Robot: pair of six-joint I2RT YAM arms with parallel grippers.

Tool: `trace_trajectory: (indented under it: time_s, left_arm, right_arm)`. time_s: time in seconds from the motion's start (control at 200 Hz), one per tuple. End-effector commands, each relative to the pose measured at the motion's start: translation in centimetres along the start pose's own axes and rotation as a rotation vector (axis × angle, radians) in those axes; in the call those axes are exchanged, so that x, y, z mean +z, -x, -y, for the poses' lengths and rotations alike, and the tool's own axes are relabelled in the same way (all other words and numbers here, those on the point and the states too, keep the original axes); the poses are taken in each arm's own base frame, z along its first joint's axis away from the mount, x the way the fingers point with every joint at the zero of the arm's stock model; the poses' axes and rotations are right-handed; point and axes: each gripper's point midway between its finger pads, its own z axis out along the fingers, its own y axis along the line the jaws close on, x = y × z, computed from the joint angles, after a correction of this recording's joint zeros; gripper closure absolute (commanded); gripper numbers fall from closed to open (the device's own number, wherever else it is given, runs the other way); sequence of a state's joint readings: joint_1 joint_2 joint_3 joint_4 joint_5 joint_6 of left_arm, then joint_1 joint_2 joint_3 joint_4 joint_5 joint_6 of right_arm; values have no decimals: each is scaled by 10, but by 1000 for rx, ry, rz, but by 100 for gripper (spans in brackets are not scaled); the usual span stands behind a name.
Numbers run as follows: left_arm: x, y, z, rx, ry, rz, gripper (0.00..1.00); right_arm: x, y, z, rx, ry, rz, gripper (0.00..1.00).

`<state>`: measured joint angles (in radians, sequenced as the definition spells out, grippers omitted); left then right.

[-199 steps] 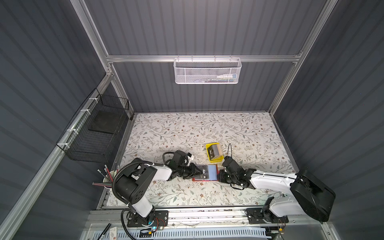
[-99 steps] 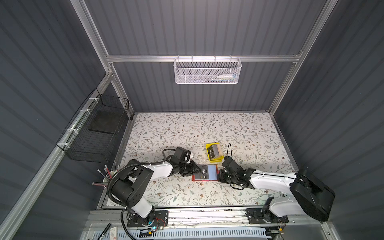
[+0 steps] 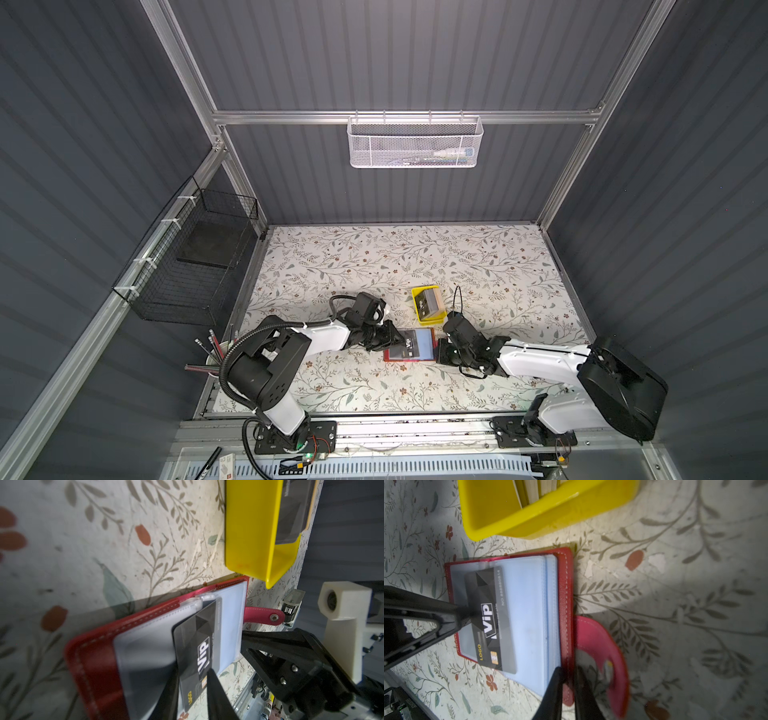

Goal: Put the credit cards into the card holder

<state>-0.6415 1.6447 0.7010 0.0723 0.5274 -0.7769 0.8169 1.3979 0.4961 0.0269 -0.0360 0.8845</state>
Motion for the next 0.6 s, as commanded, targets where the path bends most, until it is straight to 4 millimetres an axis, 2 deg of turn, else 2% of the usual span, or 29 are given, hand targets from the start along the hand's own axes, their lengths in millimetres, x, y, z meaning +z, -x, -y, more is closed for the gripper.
trace_trajectory:
  time_s: [0.0, 0.595]
  left_arm:
    - [7, -6, -6, -8, 27, -30, 75]
    - [16, 1, 10, 20, 13, -25, 76]
  right_arm:
    - [5, -18, 26, -16, -102, -60, 84]
    - [7, -20, 29, -18, -105, -60, 85]
